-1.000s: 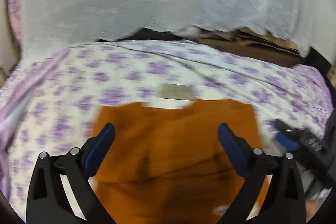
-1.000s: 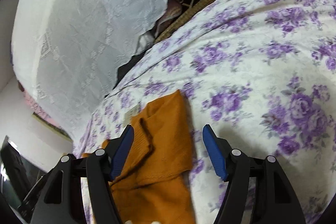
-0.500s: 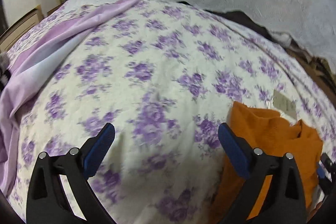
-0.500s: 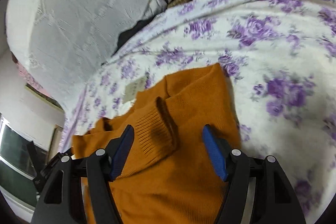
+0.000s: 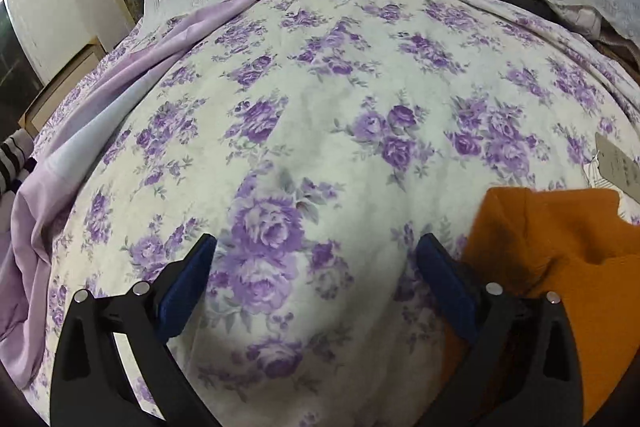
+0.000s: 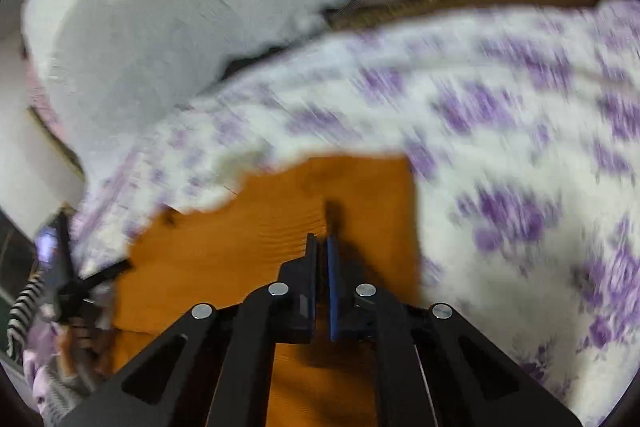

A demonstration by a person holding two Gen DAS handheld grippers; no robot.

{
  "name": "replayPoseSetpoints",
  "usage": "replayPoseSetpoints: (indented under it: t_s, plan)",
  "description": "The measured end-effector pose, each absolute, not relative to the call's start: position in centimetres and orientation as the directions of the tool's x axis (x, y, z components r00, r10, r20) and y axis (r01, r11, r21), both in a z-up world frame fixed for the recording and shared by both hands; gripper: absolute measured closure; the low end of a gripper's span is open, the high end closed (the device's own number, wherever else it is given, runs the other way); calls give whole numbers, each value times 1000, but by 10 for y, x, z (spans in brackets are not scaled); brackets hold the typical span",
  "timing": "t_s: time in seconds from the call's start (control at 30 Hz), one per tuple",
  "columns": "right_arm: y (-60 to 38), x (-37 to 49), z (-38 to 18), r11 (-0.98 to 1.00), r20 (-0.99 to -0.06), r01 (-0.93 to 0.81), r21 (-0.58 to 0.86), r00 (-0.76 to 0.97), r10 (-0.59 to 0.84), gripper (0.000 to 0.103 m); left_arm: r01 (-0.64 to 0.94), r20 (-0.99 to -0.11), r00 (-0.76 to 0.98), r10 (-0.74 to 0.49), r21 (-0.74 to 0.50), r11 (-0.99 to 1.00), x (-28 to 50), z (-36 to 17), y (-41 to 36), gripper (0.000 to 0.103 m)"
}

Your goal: Fold small clothes

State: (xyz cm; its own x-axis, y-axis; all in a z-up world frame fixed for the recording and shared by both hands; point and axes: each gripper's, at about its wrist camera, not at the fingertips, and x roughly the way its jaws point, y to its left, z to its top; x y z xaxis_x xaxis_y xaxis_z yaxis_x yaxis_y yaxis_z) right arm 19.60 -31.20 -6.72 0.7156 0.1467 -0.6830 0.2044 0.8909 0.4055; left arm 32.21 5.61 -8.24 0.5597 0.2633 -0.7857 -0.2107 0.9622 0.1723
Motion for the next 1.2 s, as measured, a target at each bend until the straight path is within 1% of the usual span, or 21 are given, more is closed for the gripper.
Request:
replayPoseSetpoints:
  t_s: [0.07,0.13,0.17,0.23,0.3,0.37,0.43,0.5,0.57,0.6,0.63,0.67,0.73,0.77,0.8,0.87,0.93,0.97,1.03,1.13,1.2]
  plan:
    - [-316,199,-71,884,-693,214,415,704,155,98,-213,-790,561,249,153,965,321,-82,59,6]
    - [-313,197,-69,898,-693,210,386,709,132,98,-223,-792,565,231,123,967,316,-78,66,6]
    - [-312,197,-69,900,-694,211,382,709,128,95,-230,-789,573,222,105,968,312,-74,68,6]
    - [-317,191,-63,887,-664,210,412,735,134,93,-231,-765,624,161,16,973,295,-55,78,6]
    - [-323,180,-48,870,-599,209,446,792,118,93,-203,-729,678,93,-63,977,286,-33,78,6]
    - [-317,183,-36,869,-563,165,467,813,148,93,-141,-715,699,31,-95,985,286,-22,66,6]
    - [-303,194,-31,888,-569,113,446,802,184,93,-76,-713,701,11,-59,995,292,-23,43,6]
    - [-287,209,-34,915,-607,93,393,774,182,93,-54,-731,680,55,24,998,304,-38,23,6]
    - [-279,231,-50,942,-675,104,320,723,150,89,-48,-789,593,160,163,985,328,-75,7,4]
    - [-282,238,-61,946,-707,123,298,695,132,90,-48,-810,567,153,152,987,335,-86,9,4]
    - [-284,242,-69,944,-717,122,305,682,144,91,-57,-810,570,137,127,990,334,-84,13,4]
    - [-290,241,-71,936,-704,108,336,688,174,92,-64,-812,568,131,116,991,334,-80,15,4]
    - [-292,236,-67,934,-698,117,337,697,164,92,-66,-810,570,137,121,990,332,-80,16,4]
    - [-290,231,-65,940,-688,121,319,712,142,87,-77,-802,580,145,123,989,327,-75,17,4]
    - [-287,224,-61,945,-673,120,303,729,124,86,-84,-783,606,139,110,990,318,-63,18,5]
    - [-280,210,-45,956,-625,80,283,771,121,84,-46,-748,661,59,38,998,300,-41,20,5]
    - [-275,202,-36,964,-597,54,261,794,117,67,-4,-723,691,2,-2,1000,287,-28,18,5]
    - [-273,202,-37,968,-603,53,244,791,109,66,4,-721,693,-3,0,1000,286,-28,15,5]
    - [-269,208,-47,975,-643,60,213,760,93,66,29,-750,662,7,35,999,288,-46,4,5]
    - [-269,219,-62,977,-707,66,204,700,100,66,48,-802,589,99,157,986,299,-80,-12,4]
    - [-267,218,-62,979,-707,62,192,701,95,65,43,-796,598,97,153,987,300,-80,-10,4]
